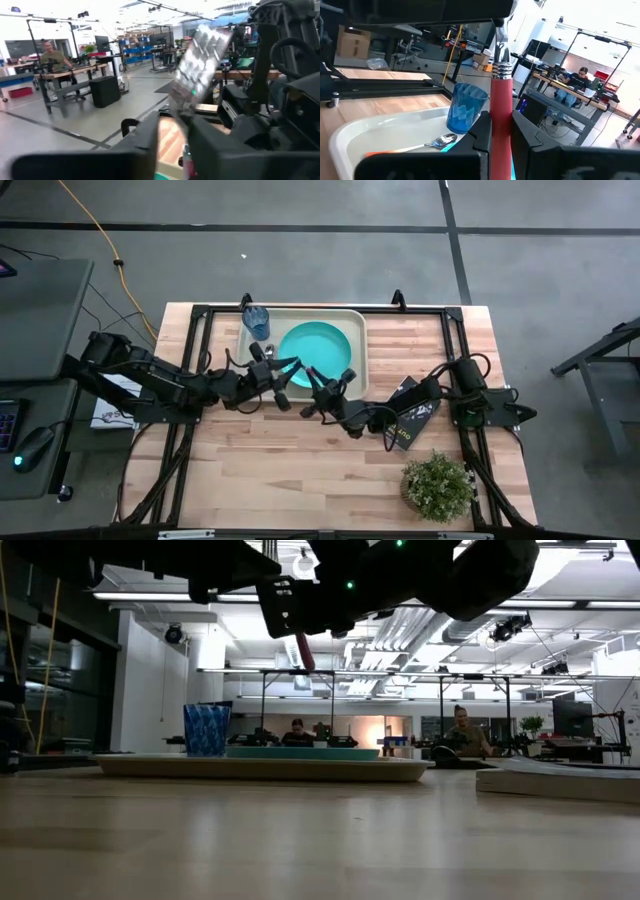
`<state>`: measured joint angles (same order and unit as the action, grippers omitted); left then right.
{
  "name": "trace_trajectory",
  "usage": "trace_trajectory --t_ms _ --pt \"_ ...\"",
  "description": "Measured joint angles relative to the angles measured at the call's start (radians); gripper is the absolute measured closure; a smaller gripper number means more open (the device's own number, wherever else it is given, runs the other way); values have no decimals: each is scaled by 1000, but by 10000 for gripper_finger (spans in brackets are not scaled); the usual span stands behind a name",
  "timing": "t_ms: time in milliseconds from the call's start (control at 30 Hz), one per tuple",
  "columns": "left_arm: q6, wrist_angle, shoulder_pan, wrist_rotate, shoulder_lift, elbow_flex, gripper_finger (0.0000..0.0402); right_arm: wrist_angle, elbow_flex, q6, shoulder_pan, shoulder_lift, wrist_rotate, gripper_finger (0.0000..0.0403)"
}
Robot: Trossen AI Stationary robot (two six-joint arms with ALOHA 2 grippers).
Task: Pick and place plate/cup/fork/spoon on tray
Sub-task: Put the pink fork on the white tray beside the orange spoon
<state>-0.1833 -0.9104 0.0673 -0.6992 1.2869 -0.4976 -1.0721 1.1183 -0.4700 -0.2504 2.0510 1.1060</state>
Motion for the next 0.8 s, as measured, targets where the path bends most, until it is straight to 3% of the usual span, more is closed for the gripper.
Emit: trace_trajectory --t_ms 67,133,233,400,600,800 --pt "0 1 0 8 0 0 372 8 0 3 0 0 2 386" --pt "4 2 0 20 0 0 390 30 1 22 1 0 2 386" --pt "3 9 0 20 0 0 394 53 2 49 1 -1 0 358" --pt "-24 18 -2 -10 0 0 401 72 2 39 -8 -3 0 271" --pt "-95 74 9 -107 -29 0 402 139 1 16 -41 -56 98 169" --pt "-149 278 81 -240 -197 0 401 393 0 54 -67 -130 182 131"
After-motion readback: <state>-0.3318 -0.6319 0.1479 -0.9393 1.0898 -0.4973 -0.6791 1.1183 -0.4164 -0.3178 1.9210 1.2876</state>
